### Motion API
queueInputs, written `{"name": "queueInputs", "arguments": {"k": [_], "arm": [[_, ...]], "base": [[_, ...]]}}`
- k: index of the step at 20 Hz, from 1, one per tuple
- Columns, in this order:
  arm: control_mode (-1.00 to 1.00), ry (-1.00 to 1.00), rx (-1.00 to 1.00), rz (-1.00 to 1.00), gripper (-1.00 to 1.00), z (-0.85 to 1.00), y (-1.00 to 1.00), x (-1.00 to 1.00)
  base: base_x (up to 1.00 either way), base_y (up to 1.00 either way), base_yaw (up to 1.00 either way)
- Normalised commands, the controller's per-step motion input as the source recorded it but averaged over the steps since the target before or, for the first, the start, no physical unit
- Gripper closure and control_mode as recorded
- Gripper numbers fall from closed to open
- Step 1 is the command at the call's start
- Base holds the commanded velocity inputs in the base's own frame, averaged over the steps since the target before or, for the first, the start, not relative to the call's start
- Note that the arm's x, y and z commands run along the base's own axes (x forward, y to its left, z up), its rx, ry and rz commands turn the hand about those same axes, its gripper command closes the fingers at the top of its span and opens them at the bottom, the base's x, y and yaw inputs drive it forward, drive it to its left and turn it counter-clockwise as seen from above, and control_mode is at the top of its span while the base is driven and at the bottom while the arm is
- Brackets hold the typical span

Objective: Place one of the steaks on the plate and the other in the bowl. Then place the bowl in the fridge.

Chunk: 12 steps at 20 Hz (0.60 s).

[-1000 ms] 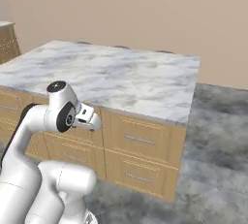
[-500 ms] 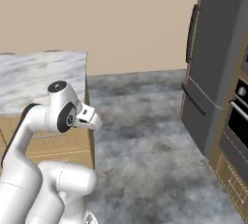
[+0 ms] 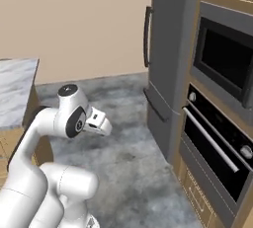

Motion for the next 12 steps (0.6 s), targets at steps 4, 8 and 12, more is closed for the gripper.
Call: {"name": "queueInputs", "arguments": {"k": [4, 8, 12], "arm": [[1.0, 0.0, 0.0, 0.0, -1.0, 0.0, 0.0, 0.0], [1.0, 0.0, 0.0, 0.0, -1.0, 0.0, 0.0, 0.0], [1.0, 0.0, 0.0, 0.0, -1.0, 0.0, 0.0, 0.0]], "base": [[0.91, 0.0, 0.4], [0.78, -0.32, 0.44], [0.61, -0.45, 0.51]]}}
